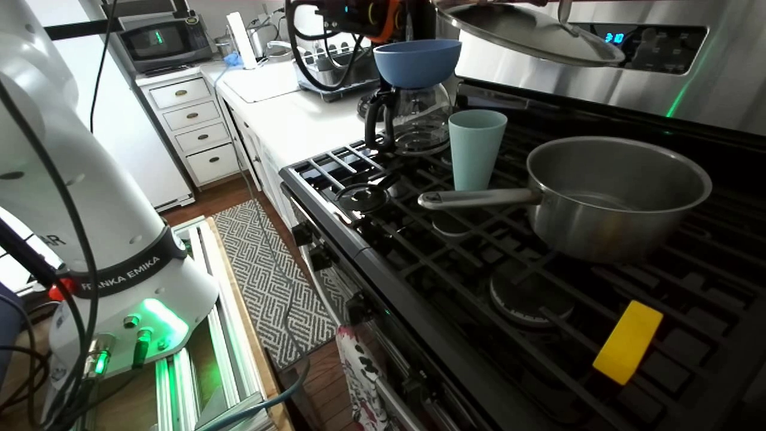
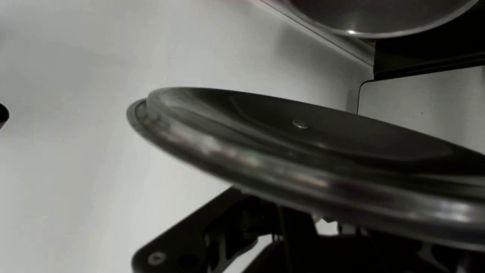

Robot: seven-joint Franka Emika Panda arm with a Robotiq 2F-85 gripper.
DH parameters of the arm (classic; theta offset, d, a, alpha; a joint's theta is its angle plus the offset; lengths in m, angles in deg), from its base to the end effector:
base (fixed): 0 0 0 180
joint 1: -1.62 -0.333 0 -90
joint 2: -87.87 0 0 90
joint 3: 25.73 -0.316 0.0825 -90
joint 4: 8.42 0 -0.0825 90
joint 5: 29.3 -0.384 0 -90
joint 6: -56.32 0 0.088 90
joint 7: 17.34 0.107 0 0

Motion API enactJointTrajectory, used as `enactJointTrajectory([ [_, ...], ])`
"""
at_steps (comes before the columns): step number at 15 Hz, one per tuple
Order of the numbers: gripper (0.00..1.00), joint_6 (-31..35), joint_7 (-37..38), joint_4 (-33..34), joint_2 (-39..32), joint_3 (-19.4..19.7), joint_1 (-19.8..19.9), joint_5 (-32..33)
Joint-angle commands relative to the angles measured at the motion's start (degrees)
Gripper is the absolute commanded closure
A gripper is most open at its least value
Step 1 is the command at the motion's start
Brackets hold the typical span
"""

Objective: Put the silver lid on the silver pot

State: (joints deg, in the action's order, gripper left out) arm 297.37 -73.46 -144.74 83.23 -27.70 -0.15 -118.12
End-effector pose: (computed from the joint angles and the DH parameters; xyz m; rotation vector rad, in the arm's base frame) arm 0.4081 -0.1101 0.4160 1.9092 -0.9459 1.1129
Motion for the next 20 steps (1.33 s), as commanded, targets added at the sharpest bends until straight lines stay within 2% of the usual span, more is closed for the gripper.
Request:
enactJointTrajectory([
  [1, 0.98, 1.91, 9.06, 2.20, -4.86, 0.68, -0.10, 2.69],
  [7, 0.98, 1.07, 18.41, 7.50, -12.96, 2.34, 0.27, 3.38],
  [9, 0.98, 0.40, 18.25, 8.78, -14.31, 2.93, 0.53, 2.21],
  [10, 0.92, -0.15, 17.88, 5.86, -12.49, 2.55, -0.12, 2.84],
  [11, 0.92, -0.17, 18.15, 6.48, -13.39, 2.87, -0.01, 2.89],
  [12, 0.98, -0.17, 18.26, 6.95, -13.93, 3.07, 0.07, 2.89],
  [20, 0.98, -5.25, 19.56, 8.84, -16.44, 4.35, 1.21, 3.98],
])
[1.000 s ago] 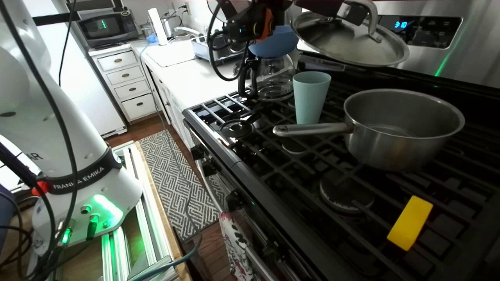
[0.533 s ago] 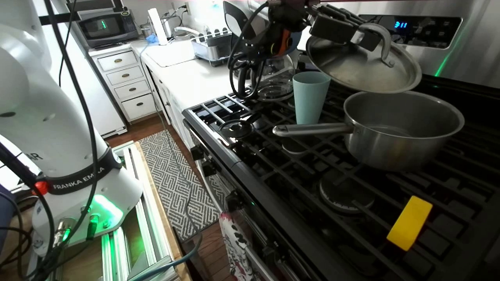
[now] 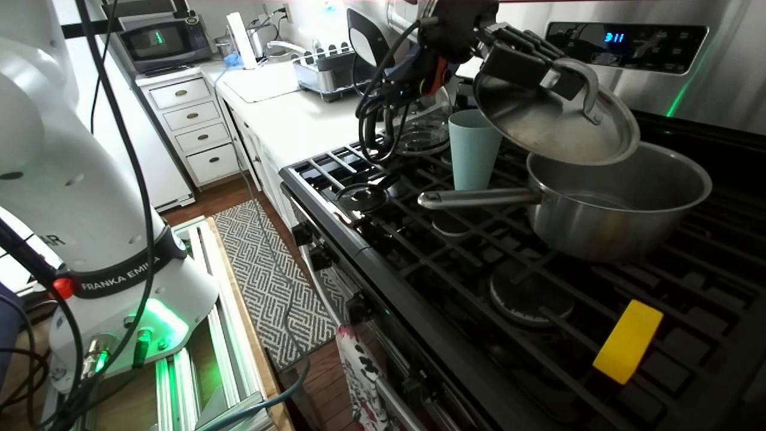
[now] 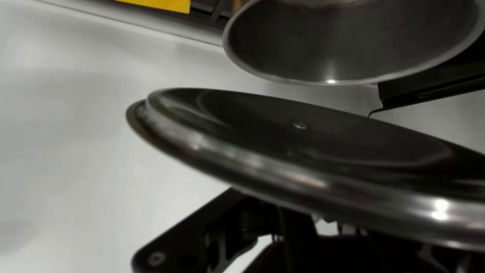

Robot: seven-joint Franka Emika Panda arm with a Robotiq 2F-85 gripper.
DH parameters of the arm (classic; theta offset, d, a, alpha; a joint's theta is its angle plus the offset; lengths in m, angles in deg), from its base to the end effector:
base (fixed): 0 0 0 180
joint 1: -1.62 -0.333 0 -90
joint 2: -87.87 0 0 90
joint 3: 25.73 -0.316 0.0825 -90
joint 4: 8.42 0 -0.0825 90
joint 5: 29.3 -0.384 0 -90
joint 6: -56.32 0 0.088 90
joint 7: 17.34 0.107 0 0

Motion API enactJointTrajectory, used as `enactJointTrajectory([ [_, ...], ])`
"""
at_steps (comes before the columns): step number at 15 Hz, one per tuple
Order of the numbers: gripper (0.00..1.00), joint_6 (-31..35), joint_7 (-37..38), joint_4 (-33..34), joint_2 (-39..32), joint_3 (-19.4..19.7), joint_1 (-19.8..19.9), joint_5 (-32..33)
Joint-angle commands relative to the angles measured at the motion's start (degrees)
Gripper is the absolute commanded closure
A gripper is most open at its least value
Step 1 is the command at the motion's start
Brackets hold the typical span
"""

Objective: Put the silver lid on the silver pot

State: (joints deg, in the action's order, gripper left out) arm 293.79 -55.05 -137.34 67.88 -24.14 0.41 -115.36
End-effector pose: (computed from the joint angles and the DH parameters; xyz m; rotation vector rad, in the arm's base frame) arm 0.4533 -0.1394 0.3360 1.8621 -1.2092 1.1428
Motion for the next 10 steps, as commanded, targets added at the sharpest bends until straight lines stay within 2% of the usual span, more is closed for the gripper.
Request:
enactJointTrajectory([
  [1, 0.98, -2.20, 1.01, 1.80, -1.39, 1.02, 0.78, 1.15],
  [10, 0.98, -5.28, -0.71, 5.80, -3.88, 2.90, 1.40, 0.92],
])
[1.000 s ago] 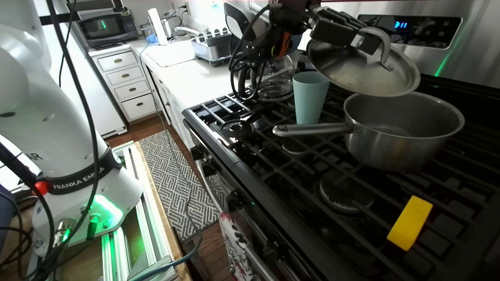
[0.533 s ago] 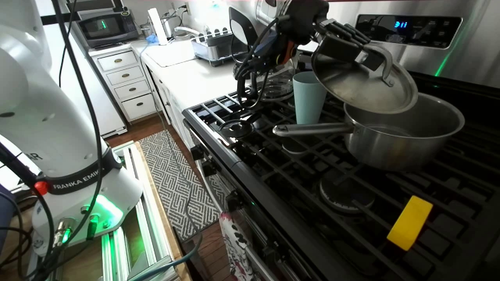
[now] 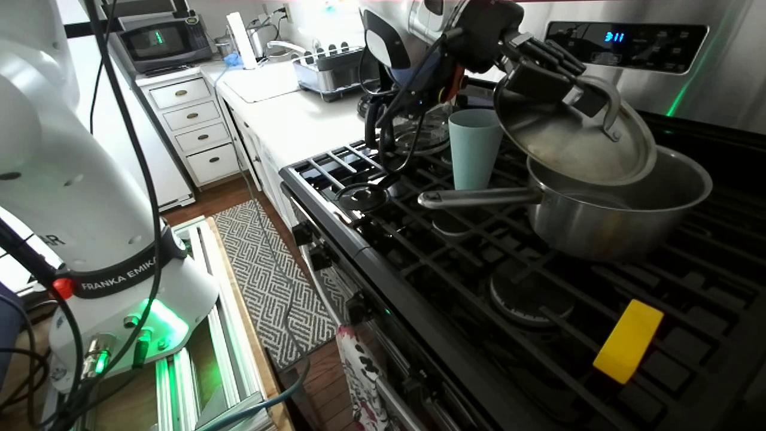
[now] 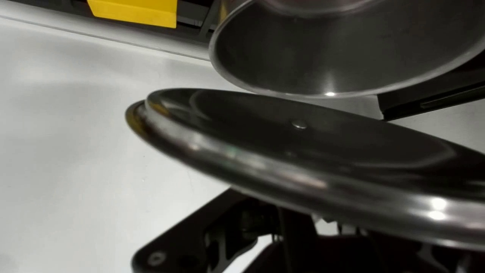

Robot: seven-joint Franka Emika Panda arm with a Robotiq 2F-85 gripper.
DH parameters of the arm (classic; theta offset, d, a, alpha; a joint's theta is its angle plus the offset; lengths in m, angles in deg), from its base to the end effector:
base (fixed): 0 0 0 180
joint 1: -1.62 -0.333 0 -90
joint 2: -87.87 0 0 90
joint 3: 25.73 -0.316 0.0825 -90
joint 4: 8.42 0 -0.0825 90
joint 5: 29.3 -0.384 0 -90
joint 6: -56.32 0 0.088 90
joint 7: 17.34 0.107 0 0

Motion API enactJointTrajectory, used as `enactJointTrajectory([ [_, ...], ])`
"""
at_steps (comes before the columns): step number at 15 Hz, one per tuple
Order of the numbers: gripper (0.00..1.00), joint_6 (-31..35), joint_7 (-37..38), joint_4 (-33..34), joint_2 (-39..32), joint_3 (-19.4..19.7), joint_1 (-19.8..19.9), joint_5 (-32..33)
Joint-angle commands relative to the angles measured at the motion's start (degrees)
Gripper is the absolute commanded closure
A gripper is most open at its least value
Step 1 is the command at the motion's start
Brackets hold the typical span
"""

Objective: Put the silver lid on the silver pot

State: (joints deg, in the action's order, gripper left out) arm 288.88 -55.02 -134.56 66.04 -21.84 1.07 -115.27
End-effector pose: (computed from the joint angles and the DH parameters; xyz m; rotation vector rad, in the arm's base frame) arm 0.4653 -0.1634 0.3270 1.8971 -1.2620 1.1314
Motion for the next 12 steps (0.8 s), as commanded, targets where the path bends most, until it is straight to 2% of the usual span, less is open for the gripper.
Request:
enactJointTrajectory([
  [1, 0.98, -0.48, -1.04, 3.63, -2.52, 0.71, 0.84, 0.65],
  [12, 0.98, -0.78, -5.71, 9.19, -7.05, 1.62, 2.51, -1.37],
])
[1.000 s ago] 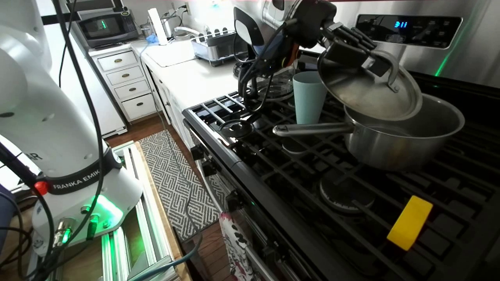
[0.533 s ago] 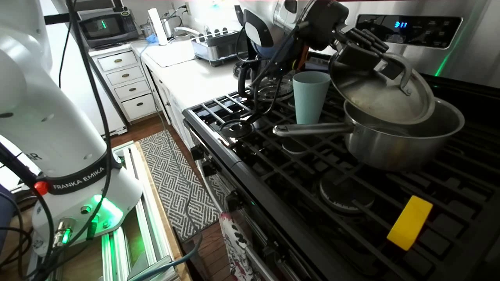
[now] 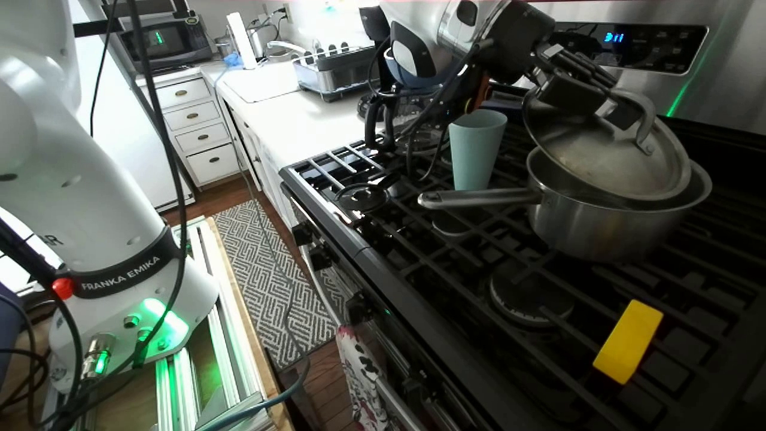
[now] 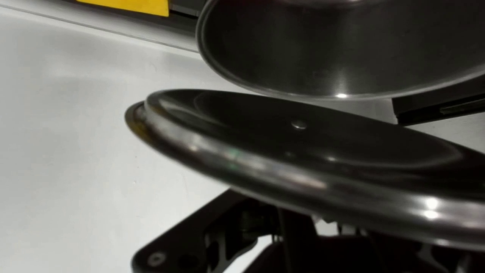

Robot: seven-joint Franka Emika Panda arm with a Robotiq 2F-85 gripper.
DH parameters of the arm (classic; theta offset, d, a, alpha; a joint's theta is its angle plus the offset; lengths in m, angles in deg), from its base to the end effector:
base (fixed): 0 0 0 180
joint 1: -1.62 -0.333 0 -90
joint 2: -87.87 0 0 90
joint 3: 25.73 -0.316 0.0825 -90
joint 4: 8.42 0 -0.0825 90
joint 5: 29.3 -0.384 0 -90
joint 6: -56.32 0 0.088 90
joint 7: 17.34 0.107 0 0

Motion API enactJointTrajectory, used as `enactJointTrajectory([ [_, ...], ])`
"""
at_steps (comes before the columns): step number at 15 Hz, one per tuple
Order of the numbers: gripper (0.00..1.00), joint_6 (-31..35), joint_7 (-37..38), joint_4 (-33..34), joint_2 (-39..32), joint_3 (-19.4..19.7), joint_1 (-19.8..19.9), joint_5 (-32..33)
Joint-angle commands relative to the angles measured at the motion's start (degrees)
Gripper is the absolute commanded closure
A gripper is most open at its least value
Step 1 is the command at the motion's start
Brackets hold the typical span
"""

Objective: Put the silver lid on the silver pot

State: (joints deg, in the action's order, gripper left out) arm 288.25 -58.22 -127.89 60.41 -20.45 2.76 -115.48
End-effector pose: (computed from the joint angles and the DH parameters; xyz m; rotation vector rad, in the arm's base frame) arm 0.4868 -0.1896 0.3131 1.8727 -1.2424 1.1012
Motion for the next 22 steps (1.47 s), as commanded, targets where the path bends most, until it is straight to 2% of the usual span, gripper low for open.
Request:
enactJointTrajectory([
  [1, 0.98, -0.11, -2.71, 2.67, -1.69, 0.20, 0.94, -1.24],
  [20, 0.98, 0.12, -10.13, 11.54, -7.50, -0.69, 1.83, -4.40],
  [21, 0.67, 0.17, -10.60, 11.84, -7.70, -0.80, 1.85, -4.71],
  [22, 0.66, 0.21, -11.06, 12.20, -7.96, -0.92, 1.90, -5.10],
])
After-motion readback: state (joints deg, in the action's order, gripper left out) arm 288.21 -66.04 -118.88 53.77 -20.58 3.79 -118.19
